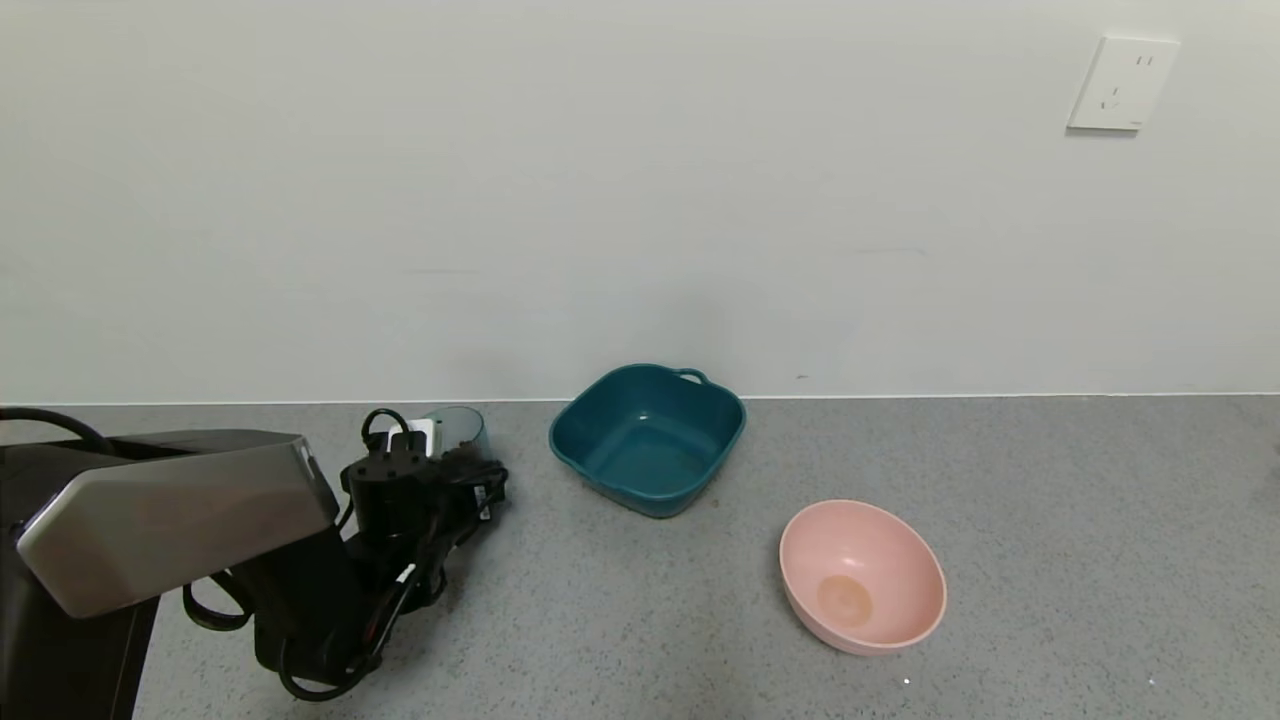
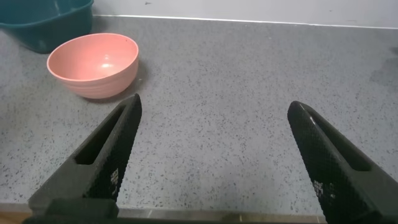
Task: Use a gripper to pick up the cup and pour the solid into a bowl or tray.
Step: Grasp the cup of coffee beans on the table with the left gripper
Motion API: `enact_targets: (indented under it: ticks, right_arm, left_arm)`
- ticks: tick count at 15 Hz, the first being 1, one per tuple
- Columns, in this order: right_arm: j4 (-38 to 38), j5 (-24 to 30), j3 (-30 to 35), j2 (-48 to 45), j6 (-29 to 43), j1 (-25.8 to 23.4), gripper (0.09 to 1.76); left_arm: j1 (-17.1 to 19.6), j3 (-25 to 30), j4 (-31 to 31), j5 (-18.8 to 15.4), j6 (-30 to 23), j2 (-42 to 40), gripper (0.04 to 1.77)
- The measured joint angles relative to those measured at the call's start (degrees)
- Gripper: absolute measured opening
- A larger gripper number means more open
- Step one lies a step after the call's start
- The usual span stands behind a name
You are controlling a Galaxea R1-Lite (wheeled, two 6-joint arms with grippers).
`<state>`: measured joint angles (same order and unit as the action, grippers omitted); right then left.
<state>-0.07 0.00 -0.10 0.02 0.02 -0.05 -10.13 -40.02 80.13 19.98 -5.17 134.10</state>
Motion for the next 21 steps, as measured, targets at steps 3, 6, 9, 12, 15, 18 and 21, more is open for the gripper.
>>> enact_targets:
  ticks: [3, 6, 9, 12, 15, 18, 21]
  right_arm:
    - [0.0, 0.0, 0.0, 0.0, 0.0, 0.0, 1.71]
    - [0.0, 0.0, 0.0, 0.0, 0.0, 0.0, 1.71]
    - [0.0, 0.0, 0.0, 0.0, 0.0, 0.0, 1.71]
    - [0.0, 0.0, 0.0, 0.0, 0.0, 0.0, 1.71]
    - [0.0, 0.0, 0.0, 0.0, 0.0, 0.0, 1.71]
    - [0.0, 0.0, 0.0, 0.0, 0.0, 0.0, 1.71]
    - [0.0, 0.0, 0.0, 0.0, 0.0, 0.0, 1.71]
  left_arm:
    - [0.0, -1.3, 0.0, 0.0, 0.1, 0.8, 1.72]
    - [0.0, -2.7, -0.4, 0.0, 0.4, 1.3, 1.72]
    - [-0.1, -4.8, -0.7, 0.0, 0.6, 2.2, 1.72]
    - [0.0, -6.4, -0.8, 0.0, 1.0, 3.0, 1.72]
    - [0.0, -7.4, -0.8, 0.0, 1.0, 3.5, 1.72]
    - [0.0, -8.0, -0.9, 0.0, 1.2, 3.6, 1.56]
    - [0.0, -8.0, -0.6, 0.0, 1.9, 3.9, 1.35]
